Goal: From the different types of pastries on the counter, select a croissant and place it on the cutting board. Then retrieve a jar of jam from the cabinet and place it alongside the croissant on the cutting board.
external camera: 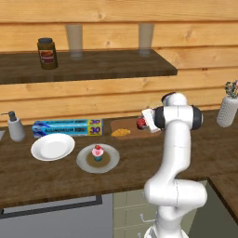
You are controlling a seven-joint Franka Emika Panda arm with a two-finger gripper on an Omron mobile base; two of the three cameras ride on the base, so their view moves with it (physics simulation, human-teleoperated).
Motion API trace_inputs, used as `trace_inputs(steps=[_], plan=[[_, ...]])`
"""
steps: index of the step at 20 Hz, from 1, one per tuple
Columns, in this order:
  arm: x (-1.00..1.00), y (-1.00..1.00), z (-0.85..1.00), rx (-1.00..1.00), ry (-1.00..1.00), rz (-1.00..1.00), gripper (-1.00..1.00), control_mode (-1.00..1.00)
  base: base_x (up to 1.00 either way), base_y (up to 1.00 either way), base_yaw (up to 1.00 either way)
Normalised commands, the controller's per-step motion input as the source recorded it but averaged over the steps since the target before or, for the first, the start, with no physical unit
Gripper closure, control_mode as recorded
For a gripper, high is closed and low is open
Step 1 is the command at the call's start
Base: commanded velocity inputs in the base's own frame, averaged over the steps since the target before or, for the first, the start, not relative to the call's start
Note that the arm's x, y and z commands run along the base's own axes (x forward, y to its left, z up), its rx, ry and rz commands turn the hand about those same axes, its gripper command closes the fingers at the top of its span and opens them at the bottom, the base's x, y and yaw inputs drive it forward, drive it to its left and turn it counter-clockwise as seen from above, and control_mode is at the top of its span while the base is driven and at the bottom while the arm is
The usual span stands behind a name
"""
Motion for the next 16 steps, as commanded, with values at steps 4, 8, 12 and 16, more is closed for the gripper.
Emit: trace_inputs(steps=[4,8,12,16], plan=[[-0.02,0.0,0.09,0.0,0.0,0.0,-1.0,-1.0,0.0,0.0,0.0],[-0.34,-0.01,0.68,0.0,0.0,0.0,-1.0,-1.0,0.0,0.0,0.0],[-0.34,0.0,0.68,0.0,0.03,0.0,-1.0,-1.0,0.0,0.0,0.0],[-0.65,0.01,0.58,0.0,0.04,-0.01,-1.0,-1.0,0.0,0.0,0.0]])
